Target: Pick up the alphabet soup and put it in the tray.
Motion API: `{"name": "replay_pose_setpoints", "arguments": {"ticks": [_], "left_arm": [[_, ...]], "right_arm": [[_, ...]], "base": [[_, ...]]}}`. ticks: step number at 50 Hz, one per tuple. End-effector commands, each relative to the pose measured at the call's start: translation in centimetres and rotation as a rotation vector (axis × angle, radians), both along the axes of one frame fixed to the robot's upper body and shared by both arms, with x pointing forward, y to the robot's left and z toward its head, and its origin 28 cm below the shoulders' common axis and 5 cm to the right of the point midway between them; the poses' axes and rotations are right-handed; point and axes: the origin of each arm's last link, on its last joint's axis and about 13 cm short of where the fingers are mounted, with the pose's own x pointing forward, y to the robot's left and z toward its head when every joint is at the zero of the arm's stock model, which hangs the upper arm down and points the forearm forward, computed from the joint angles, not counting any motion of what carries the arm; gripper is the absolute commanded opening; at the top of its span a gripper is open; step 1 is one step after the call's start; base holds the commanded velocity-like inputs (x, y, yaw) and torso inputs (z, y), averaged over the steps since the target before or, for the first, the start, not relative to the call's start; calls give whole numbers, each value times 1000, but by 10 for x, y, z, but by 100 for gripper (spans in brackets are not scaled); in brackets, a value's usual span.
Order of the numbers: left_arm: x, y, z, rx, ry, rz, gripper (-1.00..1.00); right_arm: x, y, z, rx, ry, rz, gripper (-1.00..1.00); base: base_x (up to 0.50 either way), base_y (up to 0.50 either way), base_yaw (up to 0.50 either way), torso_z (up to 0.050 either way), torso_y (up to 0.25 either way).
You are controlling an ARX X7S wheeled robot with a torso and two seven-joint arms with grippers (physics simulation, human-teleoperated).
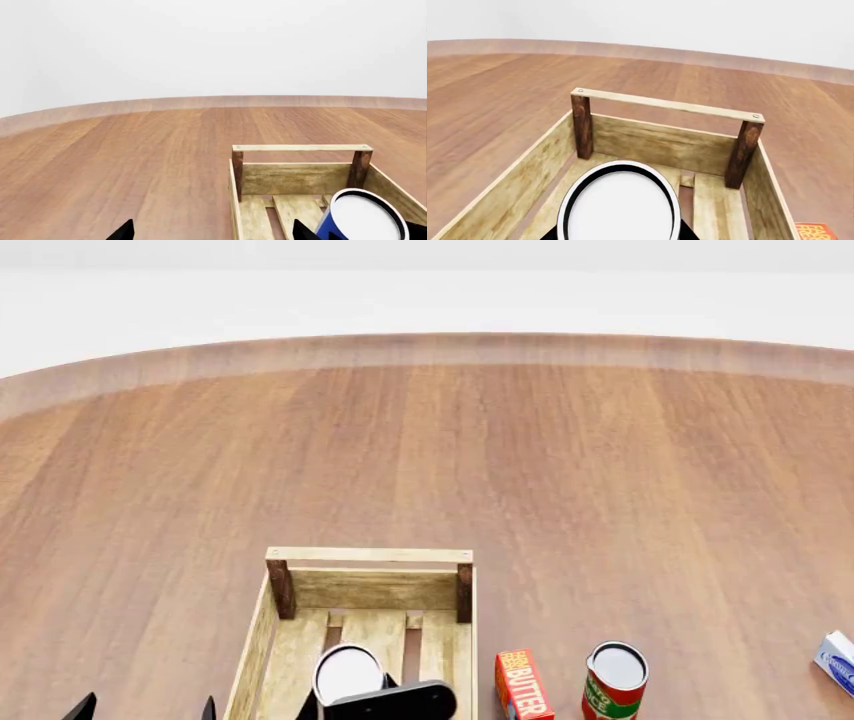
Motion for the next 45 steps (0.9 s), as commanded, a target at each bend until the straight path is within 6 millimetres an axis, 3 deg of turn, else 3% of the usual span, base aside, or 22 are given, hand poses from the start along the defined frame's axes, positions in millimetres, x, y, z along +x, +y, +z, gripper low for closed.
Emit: {"name": "replay_pose_setpoints", "arguments": {"ticks": [1, 45], "left_arm": [[1, 0, 0, 0, 0, 0, 100], [-1, 0, 0, -1, -1, 2, 100]], "right_arm": [[3, -3, 0, -12, 6, 4, -100], [-2, -4, -6, -37, 141, 16, -100]], "base": [[0, 0, 0, 0, 0], [0, -1, -1, 0, 0]]}}
